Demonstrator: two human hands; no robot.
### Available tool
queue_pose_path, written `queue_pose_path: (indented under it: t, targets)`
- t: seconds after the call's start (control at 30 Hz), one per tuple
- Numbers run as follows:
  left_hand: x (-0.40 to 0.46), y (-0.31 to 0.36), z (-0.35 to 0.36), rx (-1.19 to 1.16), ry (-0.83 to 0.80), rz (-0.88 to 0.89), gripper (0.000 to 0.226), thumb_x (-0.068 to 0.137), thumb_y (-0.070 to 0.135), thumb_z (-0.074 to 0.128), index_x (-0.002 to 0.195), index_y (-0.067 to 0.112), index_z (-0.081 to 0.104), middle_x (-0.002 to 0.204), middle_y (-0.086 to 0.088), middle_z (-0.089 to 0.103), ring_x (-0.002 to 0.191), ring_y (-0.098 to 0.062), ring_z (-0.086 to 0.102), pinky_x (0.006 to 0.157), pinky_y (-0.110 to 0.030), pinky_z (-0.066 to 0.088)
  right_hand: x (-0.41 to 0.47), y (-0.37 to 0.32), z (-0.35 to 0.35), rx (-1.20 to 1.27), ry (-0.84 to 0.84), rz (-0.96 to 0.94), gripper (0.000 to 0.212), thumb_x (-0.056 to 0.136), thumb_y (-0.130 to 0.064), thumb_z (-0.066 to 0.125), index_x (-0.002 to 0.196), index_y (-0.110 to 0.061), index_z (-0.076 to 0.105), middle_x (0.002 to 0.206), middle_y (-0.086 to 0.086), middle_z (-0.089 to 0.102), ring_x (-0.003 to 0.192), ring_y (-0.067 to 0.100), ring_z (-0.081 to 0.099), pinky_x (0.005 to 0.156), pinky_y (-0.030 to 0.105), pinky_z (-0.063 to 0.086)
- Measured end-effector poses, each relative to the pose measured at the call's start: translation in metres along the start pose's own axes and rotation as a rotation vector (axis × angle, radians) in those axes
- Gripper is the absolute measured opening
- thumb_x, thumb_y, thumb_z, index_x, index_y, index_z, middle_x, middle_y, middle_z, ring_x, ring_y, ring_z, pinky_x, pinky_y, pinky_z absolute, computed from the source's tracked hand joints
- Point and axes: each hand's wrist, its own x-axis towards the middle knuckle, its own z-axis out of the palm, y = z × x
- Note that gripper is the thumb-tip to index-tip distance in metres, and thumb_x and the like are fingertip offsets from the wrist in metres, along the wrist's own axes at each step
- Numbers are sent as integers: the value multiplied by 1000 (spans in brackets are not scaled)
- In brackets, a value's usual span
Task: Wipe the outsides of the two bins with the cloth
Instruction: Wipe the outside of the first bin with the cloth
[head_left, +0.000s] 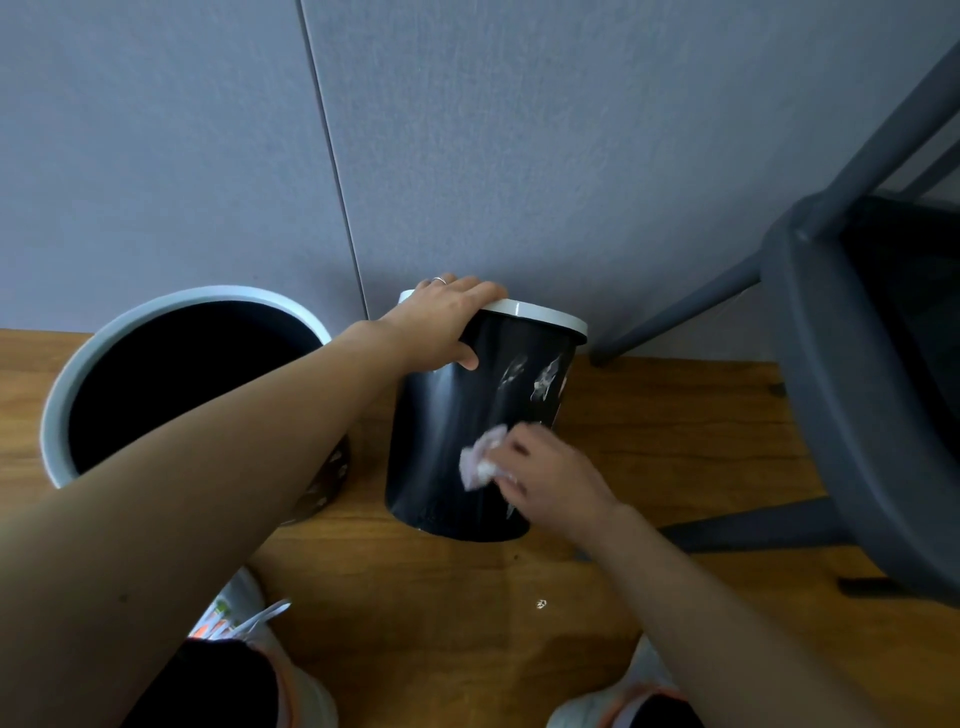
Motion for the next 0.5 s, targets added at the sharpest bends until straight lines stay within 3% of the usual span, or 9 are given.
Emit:
queue_pose_path:
  t: [0.07,0.13,0.2,0.33,0.43,0.5]
  targets:
    - [1,0,1,3,-5,10,80,71,28,82,139,22,38,130,-4,51,116,-29,45,102,-42,34,-10,-6,4,-12,-117,-68,28,93,-21,55,121,-20,57,108,2,52,96,15,51,70,28,52]
    - [1,0,2,7,-4,10,81,71,28,82,139,22,38,131,-4,50,117,-29,45,101,-41,34,-8,-6,0,-31,-128,-94,30,94,-21,54,123,-21,54,110,1,52,97,15,51,70,27,51]
    - [1,0,2,4,4,-2,81,71,28,82,139,23,39,131,-3,50,117,-29,44,99,-40,34,5,1,-11,-43,-13,-50,32,93,-19,57,124,-21,55,112,1,54,98,14,52,75,26,51]
    - [-1,-2,3,-3,13,-8,82,71,28,82,140,23,39,131,-4,51,117,-29,45,97,-40,34,51,24,-45,14,296,249,25,92,-19,59,117,-15,61,104,7,54,96,23,52,74,29,44]
    - [-2,-2,3,1,21,-5,82,70,28,82,140,23,39,132,-4,51,117,-29,45,98,-40,35,65,30,-52,47,344,304,24,89,-18,63,112,-10,64,102,12,56,96,31,53,79,41,47]
    - [-2,-3,4,3,23,-8,83,70,28,82,141,24,38,132,-4,50,117,-29,45,97,-40,34,52,23,-44,31,290,245,26,91,-19,62,116,-12,62,105,9,55,97,25,53,79,38,49]
